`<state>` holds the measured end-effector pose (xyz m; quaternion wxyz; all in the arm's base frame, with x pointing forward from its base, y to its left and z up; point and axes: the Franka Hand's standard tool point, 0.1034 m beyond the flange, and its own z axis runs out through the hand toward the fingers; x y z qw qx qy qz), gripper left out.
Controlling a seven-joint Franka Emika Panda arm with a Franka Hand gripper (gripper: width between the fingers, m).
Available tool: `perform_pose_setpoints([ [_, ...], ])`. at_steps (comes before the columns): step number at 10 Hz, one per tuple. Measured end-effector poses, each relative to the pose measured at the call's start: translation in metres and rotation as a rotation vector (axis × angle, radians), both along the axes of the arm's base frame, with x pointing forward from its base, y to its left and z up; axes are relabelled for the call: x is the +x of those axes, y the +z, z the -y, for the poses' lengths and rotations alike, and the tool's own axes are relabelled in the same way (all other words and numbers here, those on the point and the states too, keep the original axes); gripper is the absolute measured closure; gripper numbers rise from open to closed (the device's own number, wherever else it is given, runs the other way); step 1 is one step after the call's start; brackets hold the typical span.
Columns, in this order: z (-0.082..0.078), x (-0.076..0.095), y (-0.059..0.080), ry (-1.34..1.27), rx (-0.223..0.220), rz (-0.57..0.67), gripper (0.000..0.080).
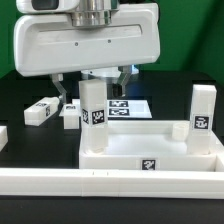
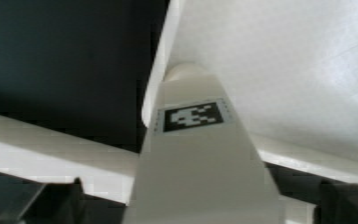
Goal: Assemble desk
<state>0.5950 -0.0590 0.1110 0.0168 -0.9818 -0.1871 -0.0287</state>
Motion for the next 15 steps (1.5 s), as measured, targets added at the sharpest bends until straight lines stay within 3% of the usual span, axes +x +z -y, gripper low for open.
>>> perform_pose_setpoints([
  [1, 0.0002, 0.0, 0.0, -0.004, 0.0, 0.0, 0.028],
  [2, 0.0002, 0.0, 0.0, -0.004, 0.0, 0.0, 0.0431],
  [3, 0.0002, -0.0001, -0.0001, -0.004, 0.0, -0.001, 0.051],
  [6, 0.0, -0.0003, -0.0001, -0.05, 0.007, -0.003, 0.051],
  [10, 0.0038, -0.0019, -0.0007, -0.491, 0.068, -0.027, 0.0509],
  [15, 0.0022, -0.002, -0.0025, -0.998, 0.088, -0.062, 0.0509],
])
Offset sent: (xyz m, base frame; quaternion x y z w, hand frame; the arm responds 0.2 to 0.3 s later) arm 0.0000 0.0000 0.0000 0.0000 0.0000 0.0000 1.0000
